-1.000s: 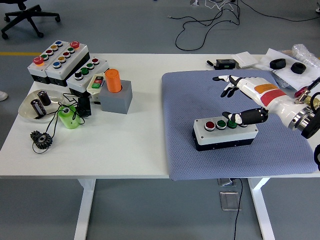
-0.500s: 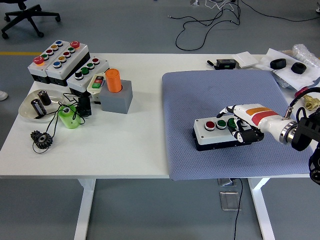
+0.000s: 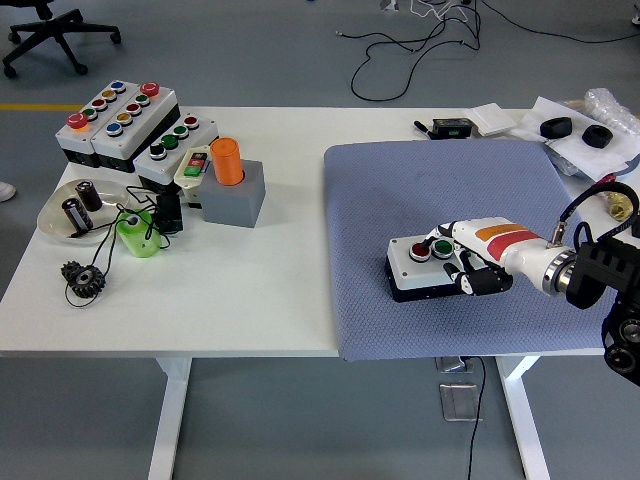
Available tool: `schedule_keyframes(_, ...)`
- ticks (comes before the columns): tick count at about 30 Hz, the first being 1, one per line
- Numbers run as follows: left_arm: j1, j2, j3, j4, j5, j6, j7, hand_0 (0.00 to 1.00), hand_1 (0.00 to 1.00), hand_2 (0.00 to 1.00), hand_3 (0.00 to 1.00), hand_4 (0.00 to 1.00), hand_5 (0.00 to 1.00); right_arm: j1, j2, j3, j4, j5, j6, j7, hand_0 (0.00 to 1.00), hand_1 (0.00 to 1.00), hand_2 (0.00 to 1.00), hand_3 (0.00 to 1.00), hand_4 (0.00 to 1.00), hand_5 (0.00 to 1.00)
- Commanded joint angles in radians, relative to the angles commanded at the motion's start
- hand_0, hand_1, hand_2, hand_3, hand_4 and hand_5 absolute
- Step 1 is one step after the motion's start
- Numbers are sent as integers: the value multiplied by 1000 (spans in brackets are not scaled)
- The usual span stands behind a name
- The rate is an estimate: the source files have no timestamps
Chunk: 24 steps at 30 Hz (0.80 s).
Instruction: Pick up the button,place it on the desk,press the button,press the button
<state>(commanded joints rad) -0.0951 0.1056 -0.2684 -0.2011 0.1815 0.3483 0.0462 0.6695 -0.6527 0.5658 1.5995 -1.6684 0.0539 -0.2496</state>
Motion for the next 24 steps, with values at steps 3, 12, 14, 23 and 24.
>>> schedule_keyframes(3,0,-1,1,1,-1,1,0,609,523,503,470,274,998,3,10,-4,-5,-1,5,-3,164,2,83,753,488,2)
schedule_keyframes(12,-2,1,-1,0,1,1,0,610,523,502,468,277,995,7,13,-7,-29,3,23,-9,163,2,84,754,484,2)
schedule_keyframes(14,-3,0,0,1,1,1,1,610,523,502,468,277,995,13,15,-20,-33,2,37,-14,163,2,84,754,484,2)
schedule_keyframes(23,-4,0,2,1,1,1,1,610,524,500,468,279,995,14,12,-16,-31,1,50,-19,165,2,86,754,486,2)
schedule_keyframes(24,-3,0,2,1,0,1,1,610,524,500,468,279,995,10,10,-2,-25,0,49,-19,165,2,86,754,486,2)
